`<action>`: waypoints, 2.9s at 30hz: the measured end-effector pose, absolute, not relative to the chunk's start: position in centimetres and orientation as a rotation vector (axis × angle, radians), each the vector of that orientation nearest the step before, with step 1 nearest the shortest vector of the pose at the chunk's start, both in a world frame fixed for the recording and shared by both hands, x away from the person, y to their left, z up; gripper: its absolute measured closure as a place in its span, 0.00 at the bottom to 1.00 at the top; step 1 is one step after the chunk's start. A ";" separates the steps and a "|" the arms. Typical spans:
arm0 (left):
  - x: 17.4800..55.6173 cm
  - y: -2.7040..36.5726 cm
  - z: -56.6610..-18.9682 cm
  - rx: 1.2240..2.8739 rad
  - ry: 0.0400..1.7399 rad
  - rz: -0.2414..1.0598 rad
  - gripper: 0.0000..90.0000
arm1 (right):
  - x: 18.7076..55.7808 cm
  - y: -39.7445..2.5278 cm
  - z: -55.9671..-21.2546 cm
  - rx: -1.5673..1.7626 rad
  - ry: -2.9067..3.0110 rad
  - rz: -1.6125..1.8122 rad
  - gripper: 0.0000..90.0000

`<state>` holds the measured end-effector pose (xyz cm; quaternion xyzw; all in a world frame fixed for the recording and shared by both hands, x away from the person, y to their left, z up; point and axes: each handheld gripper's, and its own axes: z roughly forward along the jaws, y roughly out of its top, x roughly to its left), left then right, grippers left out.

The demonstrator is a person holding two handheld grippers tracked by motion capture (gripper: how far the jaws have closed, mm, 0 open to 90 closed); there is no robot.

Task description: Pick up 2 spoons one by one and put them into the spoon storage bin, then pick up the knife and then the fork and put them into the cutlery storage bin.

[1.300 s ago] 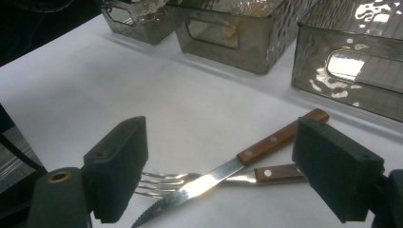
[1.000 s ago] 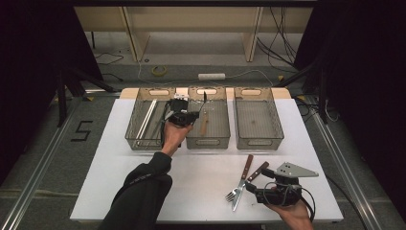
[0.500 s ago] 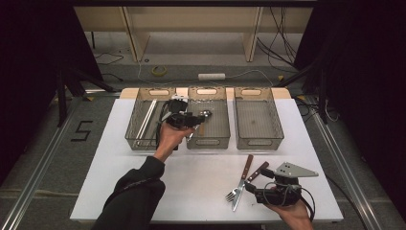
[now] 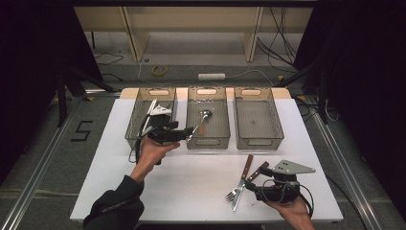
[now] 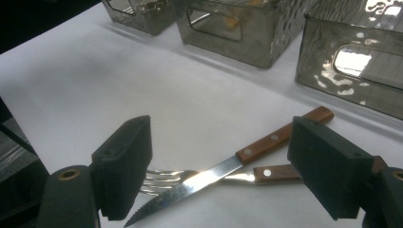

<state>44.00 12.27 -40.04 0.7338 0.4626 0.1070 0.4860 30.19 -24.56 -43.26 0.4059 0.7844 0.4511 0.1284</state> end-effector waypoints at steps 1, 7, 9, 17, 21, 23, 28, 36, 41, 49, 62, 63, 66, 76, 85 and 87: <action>43.8 12.5 -40.1 1.795 1.127 0.263 0.30 | 30.3 -24.6 -43.3 1.186 2.285 1.303 0.27; 42.3 13.4 -40.3 1.804 1.114 0.287 0.29 | 30.8 -24.6 -43.4 1.225 2.279 1.269 0.28; 41.7 13.8 -40.5 1.811 1.115 0.287 0.28 | 30.9 -24.6 -43.4 1.246 2.283 1.252 0.28; 39.9 15.0 -41.1 1.817 1.106 0.295 0.28 | 31.2 -24.5 -43.4 1.242 2.276 1.231 0.30; 38.7 15.7 -41.5 1.815 1.095 0.305 0.27 | 31.8 -24.6 -43.2 1.234 2.278 1.231 0.36; 38.1 16.0 -41.6 1.815 1.084 0.321 0.26 | 32.2 -24.6 -43.1 1.228 2.282 1.223 0.39; 36.7 16.8 -41.7 1.786 1.043 0.330 0.25 | 33.8 -24.5 -43.3 1.228 2.294 1.192 0.45; 35.3 17.8 -41.9 1.769 1.011 0.343 0.24 | 35.7 -24.2 -43.8 1.231 2.316 1.165 0.51; 34.9 18.2 -42.2 1.754 1.011 0.332 0.24 | 36.5 -23.9 -44.0 1.220 2.328 1.155 0.53; 34.1 18.5 -42.2 1.746 0.992 0.342 0.23 | 37.7 -23.6 -44.4 1.211 2.341 1.124 0.58; 33.0 19.4 -42.2 1.718 0.968 0.367 0.23 | 39.2 -23.0 -45.0 1.164 2.382 1.087 0.74; 33.0 19.4 -42.2 1.717 0.968 0.369 0.23 | 39.3 -22.9 -45.0 1.156 2.388 1.082 0.74; 32.8 19.5 -42.2 1.713 0.970 0.368 0.23 | 39.4 -22.8 -45.1 1.144 2.394 1.074 0.77; 32.4 19.4 -42.2 1.709 0.968 0.385 0.22 | 40.1 -22.7 -45.7 1.116 2.436 1.027 0.92; 32.1 19.4 -42.3 1.716 0.958 0.408 0.22 | 41.3 -22.4 -46.5 1.114 2.469 0.940 0.99; 32.0 19.4 -42.3 1.717 0.953 0.411 0.22 | 41.5 -22.3 -46.7 1.113 2.476 0.910 0.99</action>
